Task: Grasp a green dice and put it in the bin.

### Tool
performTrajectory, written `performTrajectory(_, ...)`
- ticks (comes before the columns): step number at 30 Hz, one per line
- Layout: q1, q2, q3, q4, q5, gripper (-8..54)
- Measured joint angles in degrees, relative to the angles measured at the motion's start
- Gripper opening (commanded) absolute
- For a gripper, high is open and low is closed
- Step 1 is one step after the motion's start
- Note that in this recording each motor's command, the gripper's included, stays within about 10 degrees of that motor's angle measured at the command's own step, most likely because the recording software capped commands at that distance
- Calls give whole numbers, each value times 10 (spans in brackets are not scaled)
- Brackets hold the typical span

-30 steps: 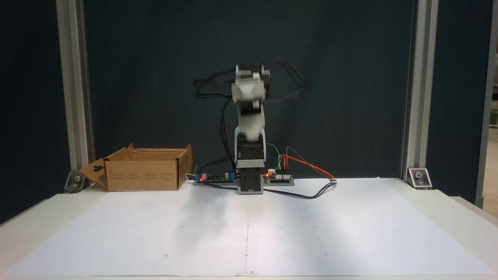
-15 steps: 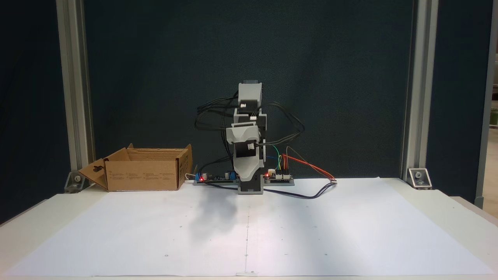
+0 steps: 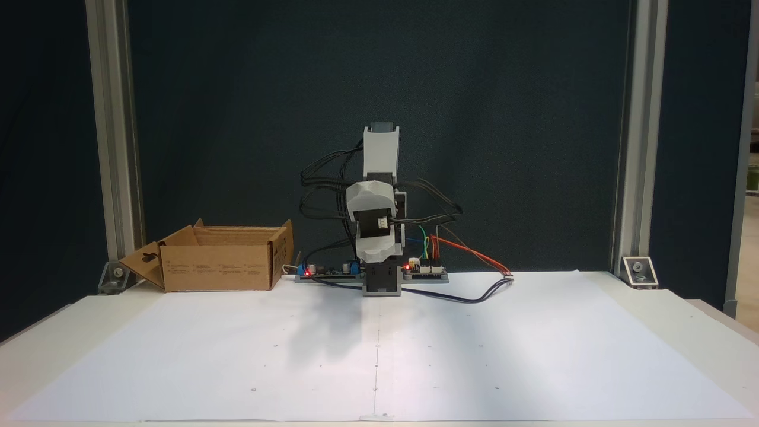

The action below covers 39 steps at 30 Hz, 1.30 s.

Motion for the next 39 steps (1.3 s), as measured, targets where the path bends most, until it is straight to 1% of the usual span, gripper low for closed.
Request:
performTrajectory(7, 0, 0, 78, -156, 0, 435)
performTrajectory(14, 1, 0, 111, -297, 0, 439)
performTrajectory(39, 0, 0, 111, -303, 0, 446)
